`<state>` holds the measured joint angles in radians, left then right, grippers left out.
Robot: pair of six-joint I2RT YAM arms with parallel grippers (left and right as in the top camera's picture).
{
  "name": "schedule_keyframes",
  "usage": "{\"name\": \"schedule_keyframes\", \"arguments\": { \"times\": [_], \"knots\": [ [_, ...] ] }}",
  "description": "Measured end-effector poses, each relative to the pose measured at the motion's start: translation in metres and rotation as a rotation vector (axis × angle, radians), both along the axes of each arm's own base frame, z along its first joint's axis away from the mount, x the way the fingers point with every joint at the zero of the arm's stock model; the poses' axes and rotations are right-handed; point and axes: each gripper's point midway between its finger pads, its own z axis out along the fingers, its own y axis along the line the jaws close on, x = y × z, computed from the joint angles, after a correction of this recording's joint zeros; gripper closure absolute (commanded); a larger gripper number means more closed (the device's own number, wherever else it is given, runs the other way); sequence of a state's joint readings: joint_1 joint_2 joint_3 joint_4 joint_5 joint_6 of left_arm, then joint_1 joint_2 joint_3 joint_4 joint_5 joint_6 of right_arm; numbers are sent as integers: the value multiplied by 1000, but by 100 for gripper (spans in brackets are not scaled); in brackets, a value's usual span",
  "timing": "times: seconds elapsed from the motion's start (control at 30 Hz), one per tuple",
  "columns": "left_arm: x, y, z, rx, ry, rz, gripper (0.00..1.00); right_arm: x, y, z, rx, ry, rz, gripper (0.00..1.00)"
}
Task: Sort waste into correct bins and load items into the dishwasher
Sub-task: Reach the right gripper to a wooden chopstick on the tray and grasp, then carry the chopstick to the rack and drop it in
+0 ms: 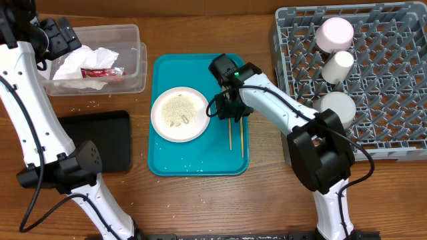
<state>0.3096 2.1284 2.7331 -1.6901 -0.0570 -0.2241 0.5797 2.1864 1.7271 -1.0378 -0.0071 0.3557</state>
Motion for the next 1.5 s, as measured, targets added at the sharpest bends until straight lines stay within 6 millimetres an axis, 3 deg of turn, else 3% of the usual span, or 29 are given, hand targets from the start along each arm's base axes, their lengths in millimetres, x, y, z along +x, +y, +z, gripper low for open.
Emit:
{"name": "schedule_keyframes", "arguments": {
  "times": [0.2, 0.3, 0.4, 0.63, 0.73, 0.83, 0.9, 1.0, 1.07, 1.2, 1.3, 1.4, 1.5],
  "knots": [
    [0, 0, 0, 0, 0, 0, 0, -5, -4, -25, -37, 49, -9, 66],
    [0, 0, 0, 0, 0, 0, 0, -4, -3, -24, -39, 43, -19, 78],
    [0, 0, 0, 0, 0, 0, 0, -4, -3, -25, -41, 43, -40, 96],
    [0, 0, 0, 0, 0, 0, 0, -15, -9, -21, -73, 101, -71, 96],
    [0, 0, 0, 0, 0, 0, 0, -9, -7, -9, -71, 106, -79, 96],
    [0, 0, 0, 0, 0, 0, 0, 13, -1, 24, -30, 55, -92, 96],
    [0, 0, 0, 0, 0, 0, 0, 39, -4, 59, 16, -18, -109, 96],
    [0, 0, 0, 0, 0, 0, 0, 62, -28, 96, 44, -67, -129, 96],
    [0, 0, 0, 0, 0, 0, 0, 84, -65, 119, 53, -116, -159, 96],
    [0, 0, 0, 0, 1, 0, 0, 105, -139, 126, 37, -126, -206, 96],
    [0, 0, 0, 0, 0, 0, 0, 112, -180, 126, 24, -127, -208, 96],
    [0, 0, 0, 0, 0, 0, 0, 113, -192, 126, 22, -130, -180, 94],
    [0, 0, 0, 0, 0, 0, 0, 115, -194, 126, 21, -137, -157, 85]
  ]
}}
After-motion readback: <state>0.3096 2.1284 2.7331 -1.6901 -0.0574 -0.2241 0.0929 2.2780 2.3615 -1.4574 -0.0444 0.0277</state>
